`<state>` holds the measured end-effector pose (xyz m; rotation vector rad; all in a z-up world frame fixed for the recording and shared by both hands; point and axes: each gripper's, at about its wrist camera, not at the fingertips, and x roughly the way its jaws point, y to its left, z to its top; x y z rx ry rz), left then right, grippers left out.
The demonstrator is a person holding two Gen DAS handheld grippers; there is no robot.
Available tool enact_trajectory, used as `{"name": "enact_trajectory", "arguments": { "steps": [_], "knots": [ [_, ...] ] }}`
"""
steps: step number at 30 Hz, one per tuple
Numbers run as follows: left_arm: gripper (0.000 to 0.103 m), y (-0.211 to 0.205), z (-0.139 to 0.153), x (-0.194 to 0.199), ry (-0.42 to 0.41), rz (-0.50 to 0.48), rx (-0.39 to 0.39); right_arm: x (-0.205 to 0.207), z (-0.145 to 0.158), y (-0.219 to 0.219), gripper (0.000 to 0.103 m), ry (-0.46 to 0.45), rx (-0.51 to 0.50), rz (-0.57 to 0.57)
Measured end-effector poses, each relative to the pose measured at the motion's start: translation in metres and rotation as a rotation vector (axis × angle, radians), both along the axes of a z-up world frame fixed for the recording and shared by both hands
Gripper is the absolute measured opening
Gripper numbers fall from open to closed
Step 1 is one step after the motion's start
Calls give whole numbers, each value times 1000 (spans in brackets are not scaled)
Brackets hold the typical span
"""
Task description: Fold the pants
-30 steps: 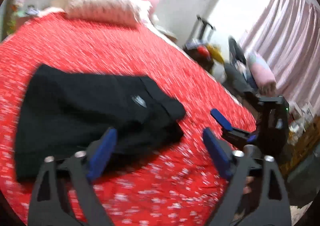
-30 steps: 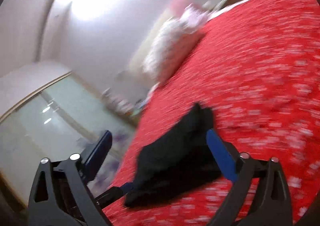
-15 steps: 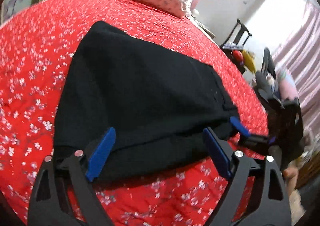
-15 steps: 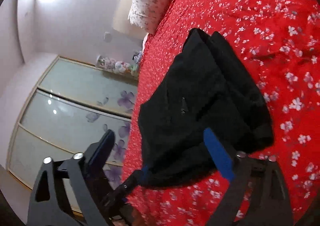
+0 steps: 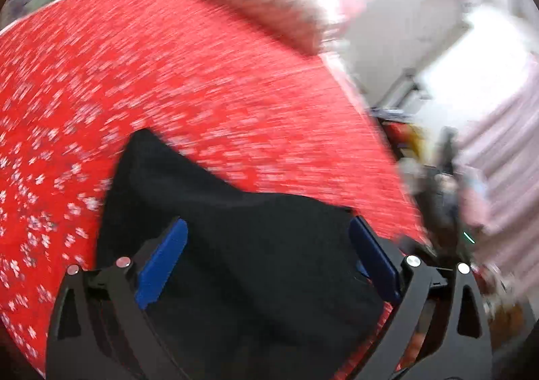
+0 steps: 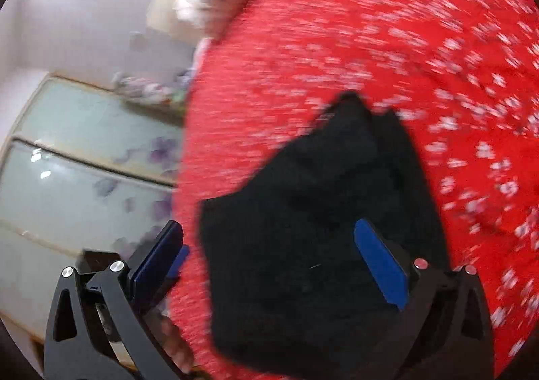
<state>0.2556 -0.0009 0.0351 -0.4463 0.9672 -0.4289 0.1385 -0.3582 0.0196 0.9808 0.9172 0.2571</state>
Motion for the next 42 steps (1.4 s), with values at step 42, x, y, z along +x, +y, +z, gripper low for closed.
{"name": "enact_trajectory", "arguments": {
  "steps": [42],
  "knots": [
    [101,-6,0,-161,-248,-77,345,-58,30,-7,102,-77,-236,95]
  ]
}}
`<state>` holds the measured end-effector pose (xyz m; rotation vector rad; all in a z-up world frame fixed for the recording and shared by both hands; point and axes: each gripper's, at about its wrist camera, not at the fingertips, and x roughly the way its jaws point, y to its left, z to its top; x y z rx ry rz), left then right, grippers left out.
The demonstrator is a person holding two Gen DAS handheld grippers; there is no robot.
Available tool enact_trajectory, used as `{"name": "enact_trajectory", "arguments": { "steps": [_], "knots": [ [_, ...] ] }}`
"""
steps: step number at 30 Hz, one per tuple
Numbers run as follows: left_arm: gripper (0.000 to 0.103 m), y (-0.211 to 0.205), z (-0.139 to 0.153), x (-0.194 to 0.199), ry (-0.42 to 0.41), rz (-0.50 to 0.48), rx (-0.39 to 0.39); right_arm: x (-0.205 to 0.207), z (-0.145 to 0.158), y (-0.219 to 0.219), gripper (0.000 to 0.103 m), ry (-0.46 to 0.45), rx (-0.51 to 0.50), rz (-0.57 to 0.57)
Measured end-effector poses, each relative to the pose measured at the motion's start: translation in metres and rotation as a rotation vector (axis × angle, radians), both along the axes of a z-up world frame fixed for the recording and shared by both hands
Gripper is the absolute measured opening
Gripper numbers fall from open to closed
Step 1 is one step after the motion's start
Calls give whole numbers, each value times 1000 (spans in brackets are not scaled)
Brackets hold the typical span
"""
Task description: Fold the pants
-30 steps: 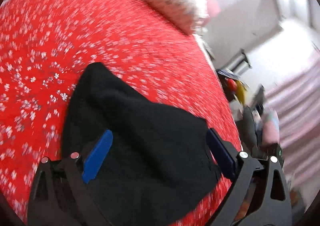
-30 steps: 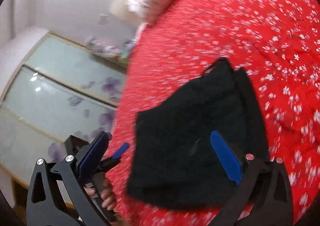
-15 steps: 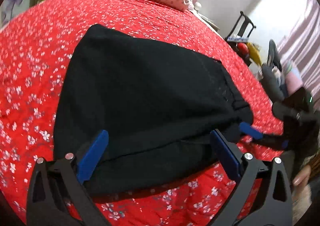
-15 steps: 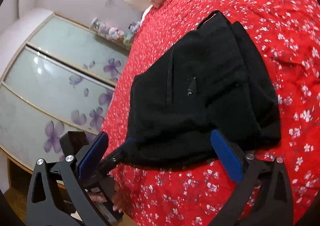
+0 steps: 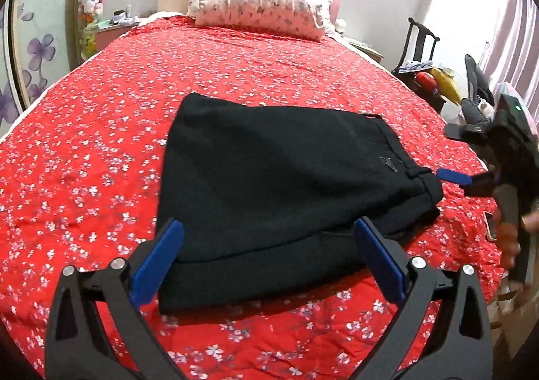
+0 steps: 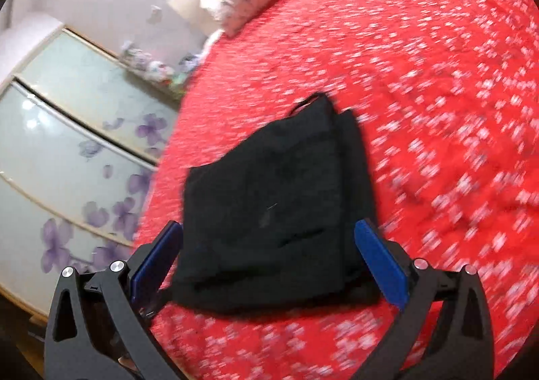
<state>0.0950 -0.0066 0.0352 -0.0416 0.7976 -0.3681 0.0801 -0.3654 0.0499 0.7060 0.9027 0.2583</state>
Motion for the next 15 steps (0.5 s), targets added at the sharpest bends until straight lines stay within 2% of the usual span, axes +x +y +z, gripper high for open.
{"name": "enact_trajectory", "arguments": {
  "steps": [4,9,12,15],
  "knots": [
    [101,3,-6,3,34,12,0,27,-16,-8,98,75,-34,13],
    [101,0,-14,1,44,15,44,49,-37,-5,96,148,-75,42],
    [101,-3,-15,-1,33,9,79,50,-47,-7,96,173,-70,48],
    [101,-3,-16,-1,30,10,86,46,-51,-3,96,159,-79,60]
  ]
}}
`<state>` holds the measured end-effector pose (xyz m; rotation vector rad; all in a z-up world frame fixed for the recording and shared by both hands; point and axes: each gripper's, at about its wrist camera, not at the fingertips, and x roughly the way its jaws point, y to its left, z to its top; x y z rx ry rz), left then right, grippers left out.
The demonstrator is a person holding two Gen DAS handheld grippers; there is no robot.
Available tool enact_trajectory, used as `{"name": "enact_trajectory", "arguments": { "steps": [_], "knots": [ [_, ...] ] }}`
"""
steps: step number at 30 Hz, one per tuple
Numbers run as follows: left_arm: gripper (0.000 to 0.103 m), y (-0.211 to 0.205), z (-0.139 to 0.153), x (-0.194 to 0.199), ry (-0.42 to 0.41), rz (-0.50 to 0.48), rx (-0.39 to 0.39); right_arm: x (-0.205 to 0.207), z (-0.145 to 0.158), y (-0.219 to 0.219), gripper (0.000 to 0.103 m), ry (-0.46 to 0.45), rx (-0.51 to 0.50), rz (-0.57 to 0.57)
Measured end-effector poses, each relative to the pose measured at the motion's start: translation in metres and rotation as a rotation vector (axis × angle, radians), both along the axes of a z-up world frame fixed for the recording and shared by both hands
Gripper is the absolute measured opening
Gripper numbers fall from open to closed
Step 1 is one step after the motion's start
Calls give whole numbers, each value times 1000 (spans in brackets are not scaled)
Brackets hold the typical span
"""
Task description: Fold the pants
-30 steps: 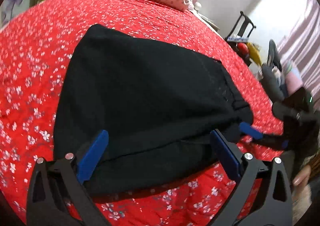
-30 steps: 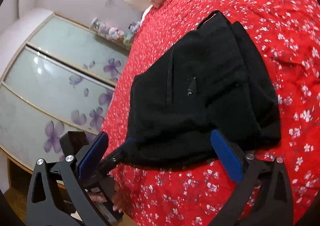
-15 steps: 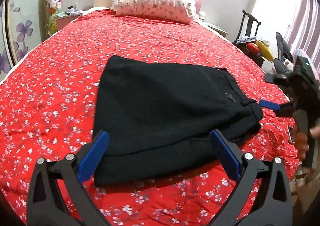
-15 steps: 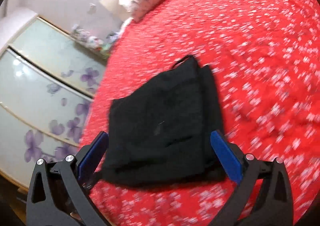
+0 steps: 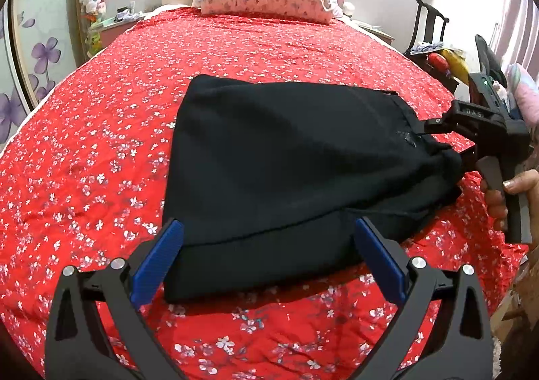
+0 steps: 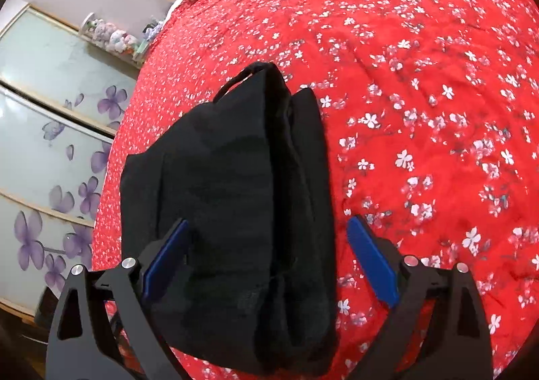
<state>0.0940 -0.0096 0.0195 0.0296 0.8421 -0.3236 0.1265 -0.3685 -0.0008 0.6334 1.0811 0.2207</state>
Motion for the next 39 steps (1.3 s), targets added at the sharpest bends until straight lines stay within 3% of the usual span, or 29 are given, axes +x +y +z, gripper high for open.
{"name": "enact_trajectory", "arguments": {
  "steps": [6,9,16,19,22,25,27,33,36,39],
  "knots": [
    [101,-3,0,-1,-3,5,15,-7,3,11,96,-61,-10,86],
    [101,-4,-1,-2,-4,5,22,-6,-1,11,96,-70,-10,73],
    [101,-2,-4,-2,3,9,7,-12,8,1,85,-142,133,68],
    [101,-2,-5,-2,2,11,4,-8,-8,-15,77,-85,195,8],
    [101,-2,-5,-3,1,8,5,-7,-14,-19,77,-85,235,-28],
    [101,-2,-5,-2,3,7,3,-2,-13,-15,77,-75,213,-23],
    [101,-2,-5,-2,2,8,3,-1,-8,-10,71,-84,187,-4],
    [101,-1,-6,-2,3,7,0,-7,18,15,71,-167,-10,97],
    [101,-2,-6,-2,3,5,3,3,-4,1,72,-68,78,39],
    [101,-1,-6,-2,5,2,1,6,-5,-4,72,-65,166,-12]
  ]
}}
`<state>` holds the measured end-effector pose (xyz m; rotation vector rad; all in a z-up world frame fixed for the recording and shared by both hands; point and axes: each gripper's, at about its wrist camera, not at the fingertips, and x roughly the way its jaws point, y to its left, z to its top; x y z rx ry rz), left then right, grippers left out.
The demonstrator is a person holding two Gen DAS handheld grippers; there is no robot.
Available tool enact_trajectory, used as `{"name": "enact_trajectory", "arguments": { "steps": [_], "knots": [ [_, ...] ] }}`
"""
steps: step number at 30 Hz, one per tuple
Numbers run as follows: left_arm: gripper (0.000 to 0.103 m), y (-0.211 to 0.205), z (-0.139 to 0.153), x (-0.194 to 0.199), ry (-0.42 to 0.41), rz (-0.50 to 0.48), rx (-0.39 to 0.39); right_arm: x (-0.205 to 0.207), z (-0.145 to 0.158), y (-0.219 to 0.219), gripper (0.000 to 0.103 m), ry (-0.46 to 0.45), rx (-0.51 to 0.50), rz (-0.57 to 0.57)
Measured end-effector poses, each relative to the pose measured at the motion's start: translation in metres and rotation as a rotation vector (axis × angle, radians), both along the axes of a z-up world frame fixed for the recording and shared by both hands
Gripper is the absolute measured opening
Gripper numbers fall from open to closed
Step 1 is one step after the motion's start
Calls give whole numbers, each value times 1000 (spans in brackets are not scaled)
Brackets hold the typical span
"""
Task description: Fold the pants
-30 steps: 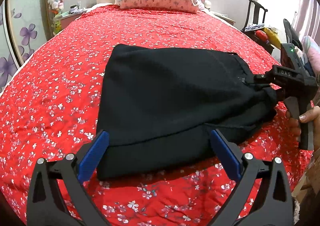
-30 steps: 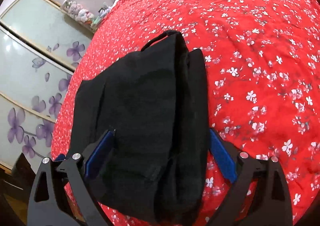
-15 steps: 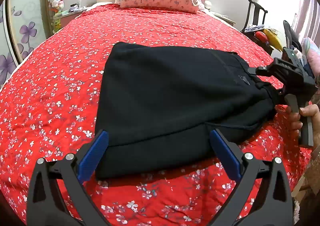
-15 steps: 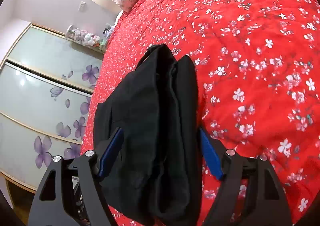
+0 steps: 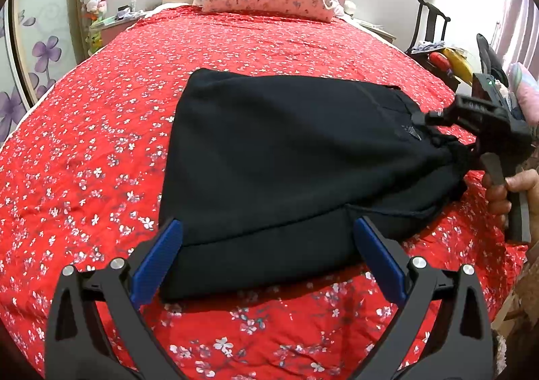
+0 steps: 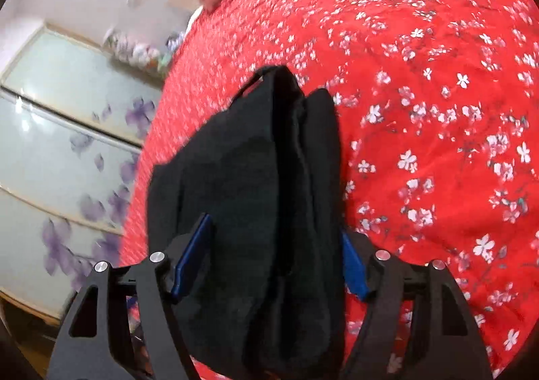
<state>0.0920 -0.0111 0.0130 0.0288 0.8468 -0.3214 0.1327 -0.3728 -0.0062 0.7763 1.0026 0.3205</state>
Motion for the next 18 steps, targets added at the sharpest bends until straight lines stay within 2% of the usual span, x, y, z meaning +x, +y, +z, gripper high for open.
{"name": "enact_trajectory", "arguments": {
  "steps": [1,3,4,6,7,8,9,10,12,14,15,16,18],
  "knots": [
    [101,1,0,0,0,-2,-2,-1,6,4,72,-16,-19,8],
    [101,1,-2,0,0,1,-6,-9,30,28,72,-63,-190,49],
    [101,2,-2,0,1,4,-7,-9,30,28,72,-63,-190,49],
    [101,2,-3,0,0,11,-10,-14,42,43,72,-84,-297,56],
    [101,2,-3,-1,-2,12,-9,-21,50,65,72,-121,-441,82],
    [101,2,-3,-1,-5,11,-8,-24,50,68,72,-135,-486,96],
    [101,3,-4,-2,-8,10,-5,-24,50,68,72,-135,-486,96],
    [101,3,-5,-2,-10,8,-4,-29,49,78,72,-160,-569,129],
    [101,3,-5,-2,-10,2,-5,-28,46,67,73,-146,-506,120],
    [101,4,-4,-2,-9,-1,-10,-23,38,39,70,-97,-308,52],
    [101,4,-4,-1,-7,1,-10,-24,39,34,67,-89,-271,34],
    [101,4,-4,-1,-6,3,-10,-25,43,34,65,-105,-261,41],
    [101,4,-5,-1,-7,6,-12,-32,59,55,65,-175,-351,97]
  ]
}}
